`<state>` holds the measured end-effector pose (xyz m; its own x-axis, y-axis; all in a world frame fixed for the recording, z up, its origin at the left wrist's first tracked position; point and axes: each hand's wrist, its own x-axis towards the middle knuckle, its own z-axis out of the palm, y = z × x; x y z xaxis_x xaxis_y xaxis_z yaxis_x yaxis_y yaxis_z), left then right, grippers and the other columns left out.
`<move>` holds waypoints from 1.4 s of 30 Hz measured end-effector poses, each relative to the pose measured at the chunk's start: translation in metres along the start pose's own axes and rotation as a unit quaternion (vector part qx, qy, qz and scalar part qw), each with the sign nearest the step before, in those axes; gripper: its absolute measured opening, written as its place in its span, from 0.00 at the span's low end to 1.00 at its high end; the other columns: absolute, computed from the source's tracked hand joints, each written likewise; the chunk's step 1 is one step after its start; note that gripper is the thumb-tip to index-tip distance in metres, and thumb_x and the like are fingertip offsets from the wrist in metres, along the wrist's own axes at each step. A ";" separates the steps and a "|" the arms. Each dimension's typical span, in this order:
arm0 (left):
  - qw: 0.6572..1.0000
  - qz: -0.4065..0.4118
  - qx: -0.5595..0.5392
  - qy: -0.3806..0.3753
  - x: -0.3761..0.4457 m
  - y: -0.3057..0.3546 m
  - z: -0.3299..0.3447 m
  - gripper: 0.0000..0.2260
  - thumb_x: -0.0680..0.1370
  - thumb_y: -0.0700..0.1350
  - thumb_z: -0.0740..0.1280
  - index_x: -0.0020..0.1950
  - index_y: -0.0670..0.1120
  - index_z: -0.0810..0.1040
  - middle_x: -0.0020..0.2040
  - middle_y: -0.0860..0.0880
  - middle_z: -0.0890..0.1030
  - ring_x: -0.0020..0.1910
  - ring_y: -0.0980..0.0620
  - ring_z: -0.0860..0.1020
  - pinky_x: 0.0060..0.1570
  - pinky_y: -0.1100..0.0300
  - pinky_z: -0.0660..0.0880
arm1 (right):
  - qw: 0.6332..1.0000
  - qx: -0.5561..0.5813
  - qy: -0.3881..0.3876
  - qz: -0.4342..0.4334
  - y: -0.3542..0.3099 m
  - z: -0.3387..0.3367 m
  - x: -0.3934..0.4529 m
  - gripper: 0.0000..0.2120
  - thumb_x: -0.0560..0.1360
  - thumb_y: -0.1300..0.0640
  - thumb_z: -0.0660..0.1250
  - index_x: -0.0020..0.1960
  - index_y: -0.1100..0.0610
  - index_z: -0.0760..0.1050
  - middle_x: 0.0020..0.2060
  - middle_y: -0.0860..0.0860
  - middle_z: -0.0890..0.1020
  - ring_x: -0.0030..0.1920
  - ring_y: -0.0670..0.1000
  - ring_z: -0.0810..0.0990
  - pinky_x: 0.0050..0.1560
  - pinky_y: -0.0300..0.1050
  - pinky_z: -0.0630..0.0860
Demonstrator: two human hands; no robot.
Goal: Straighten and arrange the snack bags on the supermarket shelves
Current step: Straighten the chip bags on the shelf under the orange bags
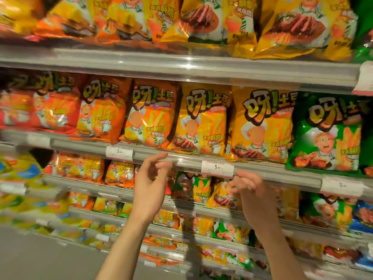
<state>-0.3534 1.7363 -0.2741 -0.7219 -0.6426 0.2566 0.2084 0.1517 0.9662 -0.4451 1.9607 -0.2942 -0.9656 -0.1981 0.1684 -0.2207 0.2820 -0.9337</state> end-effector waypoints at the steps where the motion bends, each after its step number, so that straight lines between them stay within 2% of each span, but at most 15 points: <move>1: 1.000 -0.007 0.000 0.001 0.000 0.001 -0.005 0.06 0.82 0.45 0.69 0.58 0.53 0.81 0.47 0.55 0.85 0.48 0.59 0.82 0.46 0.66 0.78 | 1.000 0.013 -0.008 0.005 0.000 0.006 0.001 0.10 0.79 0.48 0.67 0.58 0.50 0.78 0.39 0.44 0.87 0.41 0.37 0.83 0.39 0.25 0.71; 5: 1.000 -0.004 -0.011 0.020 0.009 0.008 -0.023 0.06 0.81 0.44 0.69 0.58 0.51 0.81 0.45 0.57 0.86 0.42 0.59 0.83 0.42 0.66 0.77 | 0.997 0.064 -0.029 0.017 -0.008 0.030 0.008 0.06 0.80 0.58 0.67 0.55 0.52 0.80 0.40 0.44 0.87 0.41 0.42 0.85 0.39 0.30 0.76; 8: 1.000 0.005 -0.012 0.023 0.020 0.010 -0.039 0.06 0.82 0.43 0.68 0.57 0.50 0.81 0.45 0.54 0.86 0.43 0.57 0.84 0.41 0.65 0.78 | 0.999 0.049 -0.020 0.001 -0.020 0.049 0.012 0.06 0.80 0.60 0.66 0.53 0.53 0.81 0.40 0.39 0.86 0.40 0.42 0.85 0.42 0.36 0.80; 10: 1.000 0.003 -0.011 0.025 0.028 0.006 -0.053 0.06 0.82 0.42 0.69 0.57 0.50 0.81 0.45 0.55 0.86 0.44 0.59 0.83 0.41 0.66 0.78 | 0.998 0.052 -0.021 0.011 -0.028 0.064 0.013 0.06 0.79 0.59 0.67 0.52 0.51 0.81 0.39 0.40 0.87 0.41 0.41 0.84 0.45 0.41 0.80; 12: 1.000 0.001 -0.012 0.023 0.040 0.002 -0.070 0.06 0.81 0.42 0.69 0.57 0.50 0.81 0.45 0.56 0.86 0.46 0.60 0.83 0.45 0.65 0.79 | 0.999 0.039 -0.027 0.012 -0.036 0.081 0.008 0.05 0.80 0.55 0.67 0.52 0.47 0.80 0.39 0.41 0.87 0.41 0.39 0.84 0.46 0.39 0.76; 16: 1.000 0.005 -0.011 -0.010 0.064 -0.008 -0.107 0.06 0.81 0.43 0.69 0.57 0.51 0.82 0.47 0.54 0.86 0.49 0.59 0.83 0.50 0.61 0.78 | 0.997 -0.054 0.031 -0.041 -0.056 0.112 0.000 0.13 0.71 0.38 0.60 0.43 0.41 0.80 0.40 0.40 0.85 0.43 0.37 0.82 0.37 0.35 0.71; 19: 0.999 0.016 -0.026 -0.037 0.093 -0.012 -0.152 0.06 0.81 0.42 0.69 0.56 0.51 0.81 0.47 0.55 0.86 0.49 0.60 0.83 0.50 0.64 0.78 | 0.998 -0.033 0.032 -0.053 -0.071 0.158 -0.004 0.17 0.72 0.38 0.61 0.39 0.50 0.79 0.32 0.50 0.82 0.32 0.50 0.80 0.32 0.48 0.72; 22: 0.998 0.028 -0.024 -0.043 0.121 -0.015 -0.201 0.08 0.81 0.39 0.69 0.55 0.51 0.82 0.46 0.54 0.86 0.49 0.58 0.83 0.50 0.69 0.77 | 0.996 -0.058 0.041 -0.060 -0.087 0.206 -0.005 0.15 0.75 0.45 0.61 0.36 0.53 0.77 0.33 0.50 0.80 0.38 0.53 0.80 0.40 0.49 0.72; 24: 0.998 0.013 -0.029 -0.049 0.134 -0.019 -0.228 0.08 0.80 0.39 0.70 0.54 0.51 0.82 0.47 0.49 0.87 0.49 0.53 0.84 0.52 0.63 0.79 | 0.994 -0.067 0.062 -0.065 -0.097 0.236 -0.007 0.12 0.75 0.48 0.62 0.35 0.49 0.77 0.34 0.48 0.80 0.41 0.52 0.81 0.44 0.48 0.73; 27: 0.998 -0.006 -0.041 -0.052 0.152 -0.026 -0.262 0.08 0.80 0.37 0.69 0.55 0.49 0.82 0.48 0.41 0.86 0.47 0.47 0.84 0.55 0.52 0.79 | 0.993 -0.062 0.072 -0.069 -0.105 0.274 -0.014 0.16 0.79 0.46 0.63 0.38 0.56 0.76 0.32 0.53 0.78 0.33 0.52 0.77 0.37 0.48 0.71; 31: 0.994 -0.034 -0.088 -0.054 0.165 -0.034 -0.291 0.06 0.80 0.38 0.69 0.55 0.47 0.81 0.48 0.39 0.86 0.42 0.52 0.85 0.47 0.64 0.81 | 0.997 -0.026 0.061 -0.051 -0.114 0.301 -0.022 0.18 0.83 0.56 0.65 0.34 0.52 0.75 0.29 0.47 0.77 0.28 0.41 0.74 0.31 0.29 0.68; 33: 0.991 -0.040 -0.112 -0.057 0.171 -0.037 -0.298 0.07 0.80 0.38 0.69 0.57 0.43 0.80 0.46 0.41 0.86 0.40 0.54 0.84 0.43 0.66 0.79 | 0.998 0.015 0.059 -0.032 -0.119 0.305 -0.021 0.16 0.83 0.59 0.65 0.36 0.54 0.77 0.29 0.49 0.79 0.29 0.42 0.75 0.31 0.30 0.69; 36: 0.989 -0.038 -0.129 -0.062 0.179 -0.039 -0.304 0.08 0.80 0.35 0.67 0.59 0.39 0.79 0.42 0.45 0.87 0.39 0.54 0.83 0.40 0.66 0.78 | 0.996 0.063 0.061 -0.021 -0.125 0.308 -0.012 0.11 0.82 0.57 0.67 0.41 0.53 0.80 0.29 0.44 0.81 0.30 0.39 0.76 0.30 0.29 0.70; 39: 0.992 -0.030 -0.105 -0.064 0.184 -0.038 -0.307 0.07 0.81 0.36 0.67 0.58 0.40 0.79 0.43 0.44 0.87 0.41 0.51 0.84 0.42 0.65 0.79 | 0.996 0.054 0.065 -0.042 -0.128 0.316 -0.006 0.15 0.82 0.56 0.67 0.36 0.50 0.78 0.28 0.43 0.79 0.29 0.40 0.75 0.29 0.30 0.68; 42: 0.996 -0.023 -0.075 -0.045 0.189 -0.035 -0.310 0.07 0.81 0.37 0.68 0.56 0.45 0.81 0.44 0.47 0.87 0.42 0.53 0.85 0.43 0.68 0.79 | 0.992 0.024 0.097 -0.076 -0.127 0.322 -0.001 0.14 0.82 0.55 0.67 0.39 0.48 0.82 0.35 0.44 0.84 0.35 0.41 0.82 0.37 0.31 0.75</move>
<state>-0.2931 1.3769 -0.2670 -0.7872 -0.5759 0.2204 0.2660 0.0053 0.9640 -0.3720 1.6234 -0.2775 -0.9309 -0.0496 0.3619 -0.3637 0.2177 -0.9057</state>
